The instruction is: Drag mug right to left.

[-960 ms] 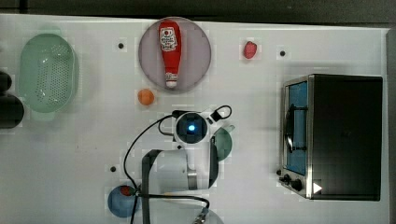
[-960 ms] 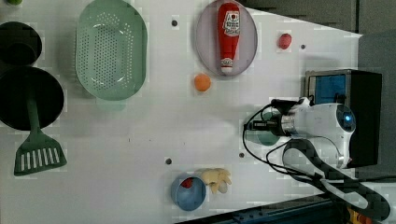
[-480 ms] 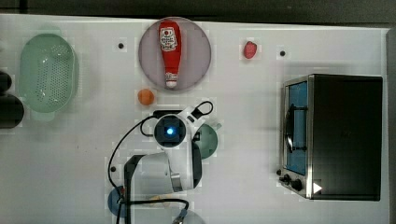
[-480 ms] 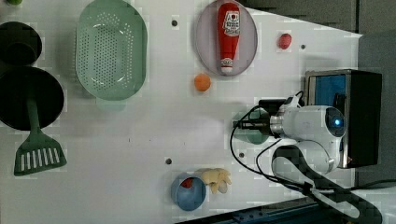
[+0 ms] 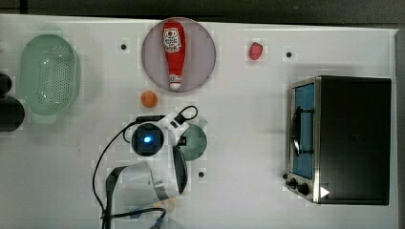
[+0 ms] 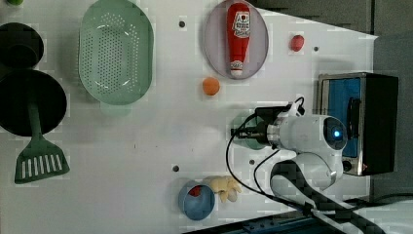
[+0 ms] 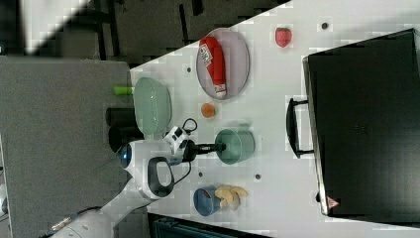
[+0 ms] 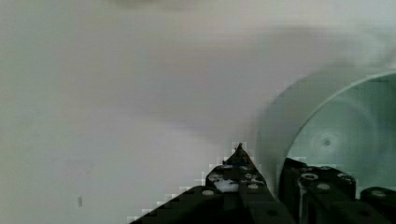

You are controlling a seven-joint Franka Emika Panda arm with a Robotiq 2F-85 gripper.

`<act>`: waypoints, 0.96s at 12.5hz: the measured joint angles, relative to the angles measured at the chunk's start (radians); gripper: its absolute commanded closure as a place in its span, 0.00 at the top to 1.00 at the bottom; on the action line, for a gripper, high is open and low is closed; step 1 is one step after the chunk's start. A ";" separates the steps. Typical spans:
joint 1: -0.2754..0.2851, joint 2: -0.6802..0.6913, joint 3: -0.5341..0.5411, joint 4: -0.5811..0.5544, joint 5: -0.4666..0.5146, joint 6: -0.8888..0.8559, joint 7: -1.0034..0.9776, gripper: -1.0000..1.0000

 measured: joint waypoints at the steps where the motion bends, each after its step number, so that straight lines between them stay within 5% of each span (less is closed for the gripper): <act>1: 0.018 0.000 0.001 0.002 0.000 0.000 0.004 0.17; 12: 0.176 0.063 0.024 0.125 -0.009 -0.016 0.156 0.17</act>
